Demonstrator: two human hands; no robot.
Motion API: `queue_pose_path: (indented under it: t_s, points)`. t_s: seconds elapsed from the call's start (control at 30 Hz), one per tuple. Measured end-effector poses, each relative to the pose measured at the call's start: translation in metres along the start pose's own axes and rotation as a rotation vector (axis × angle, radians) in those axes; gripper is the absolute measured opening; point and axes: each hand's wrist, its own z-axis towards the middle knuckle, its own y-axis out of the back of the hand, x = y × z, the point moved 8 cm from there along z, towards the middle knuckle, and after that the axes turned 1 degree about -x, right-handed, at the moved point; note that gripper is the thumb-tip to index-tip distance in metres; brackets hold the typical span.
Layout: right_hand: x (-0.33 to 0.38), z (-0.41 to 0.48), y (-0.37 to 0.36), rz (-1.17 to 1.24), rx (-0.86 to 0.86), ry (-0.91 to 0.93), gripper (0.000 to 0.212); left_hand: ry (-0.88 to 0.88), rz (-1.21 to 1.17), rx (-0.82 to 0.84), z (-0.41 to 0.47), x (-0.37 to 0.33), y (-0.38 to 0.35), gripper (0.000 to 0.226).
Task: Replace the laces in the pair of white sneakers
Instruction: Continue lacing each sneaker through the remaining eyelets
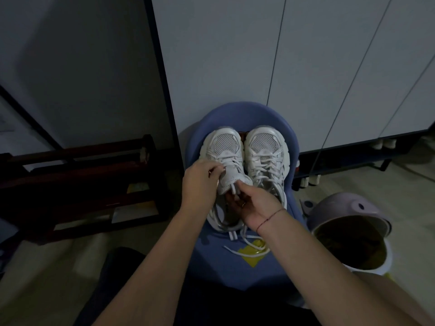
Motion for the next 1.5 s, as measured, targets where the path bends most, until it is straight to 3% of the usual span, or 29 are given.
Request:
queue_pose_path:
  t_s: [0.1,0.27,0.33,0.4,0.5,0.57,0.63,0.7,0.8,1.17,1.23,1.4,1.5]
  points:
    - [0.007,-0.001,0.000,-0.135,0.044,-0.036,0.021,0.286,-0.200,-0.008,-0.026,0.013,-0.002,0.030]
    - [0.028,0.007,0.011,-0.471,-0.008,0.021,0.024,0.999,-0.789,0.221,-0.078,0.029,-0.058,0.043]
    - [0.037,0.009,0.014,-0.726,-0.043,0.084,0.033,1.164,-1.091,0.312,-0.088,0.012,-0.073,0.047]
    - [0.049,0.009,0.012,-1.123,-0.049,0.193,0.045,1.188,-1.347,0.349,-0.082,-0.005,-0.078,0.051]
    - [0.079,0.006,-0.001,-1.557,-0.181,0.580,0.050,1.217,-1.507,0.205,-0.076,-0.005,-0.077,0.039]
    - [0.093,0.004,-0.008,-1.489,-0.245,0.804,0.036,1.227,-1.529,0.101,-0.077,-0.002,-0.078,0.030]
    - [0.091,0.013,-0.016,-1.299,-0.125,0.822,0.016,1.214,-1.555,0.080,-0.077,-0.002,-0.080,0.029]
    - [0.081,0.022,-0.024,-1.247,-0.030,0.802,0.010,1.198,-1.567,0.080,-0.076,-0.003,-0.080,0.029]
    - [0.079,0.024,-0.028,-1.223,-0.044,0.857,0.002,1.190,-1.572,0.084,-0.075,0.000,-0.081,0.028]
    - [0.081,0.026,-0.025,-1.374,-0.092,0.863,0.015,1.193,-1.545,0.102,-0.075,0.003,-0.083,0.022]
    - [0.093,0.024,-0.017,-1.344,-0.161,0.873,0.016,1.199,-1.541,0.087,-0.074,0.008,-0.084,0.018]
    - [0.156,0.004,0.030,-1.204,-0.553,0.917,0.031,1.185,-1.485,0.114,-0.074,0.016,-0.086,0.013]
    - [0.181,-0.002,0.059,-1.225,-0.742,0.877,0.028,1.181,-1.503,0.095,-0.074,0.015,-0.081,0.011]
